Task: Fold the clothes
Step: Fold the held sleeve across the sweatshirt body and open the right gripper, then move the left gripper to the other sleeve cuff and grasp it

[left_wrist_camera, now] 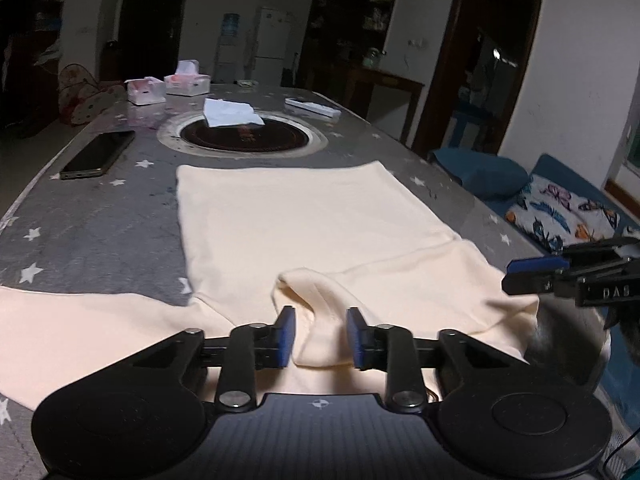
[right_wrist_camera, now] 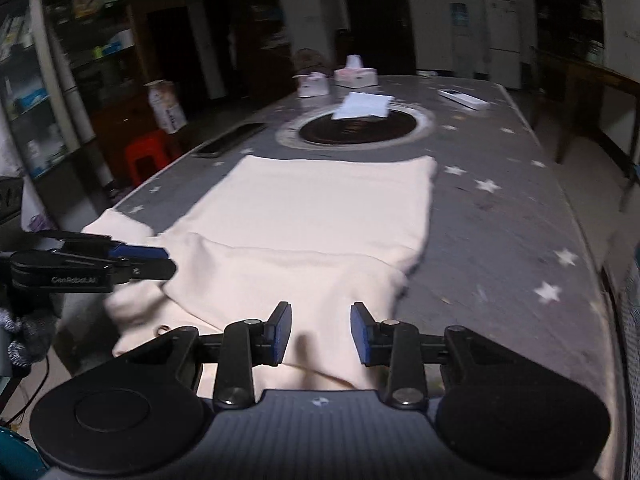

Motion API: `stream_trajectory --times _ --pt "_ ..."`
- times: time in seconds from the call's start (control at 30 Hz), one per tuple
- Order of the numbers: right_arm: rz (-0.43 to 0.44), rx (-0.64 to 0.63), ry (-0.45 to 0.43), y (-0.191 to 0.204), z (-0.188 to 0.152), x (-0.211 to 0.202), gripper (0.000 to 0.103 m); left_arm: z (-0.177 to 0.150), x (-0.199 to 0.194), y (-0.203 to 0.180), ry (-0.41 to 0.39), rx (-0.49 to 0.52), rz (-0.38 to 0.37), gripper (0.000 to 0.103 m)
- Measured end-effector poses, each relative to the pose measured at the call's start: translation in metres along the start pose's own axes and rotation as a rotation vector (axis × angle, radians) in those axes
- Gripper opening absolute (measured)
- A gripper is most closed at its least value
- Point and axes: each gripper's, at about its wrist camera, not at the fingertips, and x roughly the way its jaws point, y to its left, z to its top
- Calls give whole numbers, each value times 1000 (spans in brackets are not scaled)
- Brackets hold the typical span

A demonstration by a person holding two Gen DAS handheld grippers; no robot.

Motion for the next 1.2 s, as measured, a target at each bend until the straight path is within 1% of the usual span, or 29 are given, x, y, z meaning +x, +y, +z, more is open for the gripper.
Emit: stream_trajectory --times 0.03,0.13,0.17,0.37,0.5,0.6,0.7,0.73,0.77,0.8,0.83,0.97,1.03,1.07,1.1,1.17,1.2 --pt "-5 6 -1 -3 0 2 32 -1 0 -2 4 8 0 24" --pt "-4 9 -4 -6 -3 4 32 -3 -2 -6 6 25 20 5" --pt "2 7 -6 -5 -5 6 32 -3 -4 -7 2 26 33 2" --pt "21 -10 13 -2 -5 19 34 0 -20 -4 -24 17 106 1" --pt "19 -17 20 -5 -7 14 34 -2 -25 3 -14 4 147 0" --pt "12 -4 12 -10 -4 11 34 -3 -28 6 -1 -9 154 0" --pt "8 38 10 -22 5 19 34 5 -24 9 -2 -35 130 5" --pt "7 52 10 -26 8 21 34 9 -21 8 -6 -42 120 13" --pt "5 66 9 -30 11 24 34 12 -17 8 -10 -47 112 19" --pt "4 80 8 -34 14 26 34 14 -12 6 -13 -41 113 30" --pt "3 94 8 -38 17 28 34 17 -6 5 -14 -36 116 36" --pt "-2 150 5 -54 28 38 33 21 19 3 22 -30 116 36" --pt "-5 178 4 -62 34 43 33 21 26 2 36 -24 111 32" --pt "-6 192 3 -66 37 45 33 21 29 1 40 -21 108 16" --pt "-7 206 2 -70 40 48 31 21 28 0 37 -18 102 10" --pt "5 230 22 -77 44 57 28 22 26 -3 29 -10 91 6" --pt "15 242 35 -81 45 63 25 23 22 -6 16 -2 87 6"
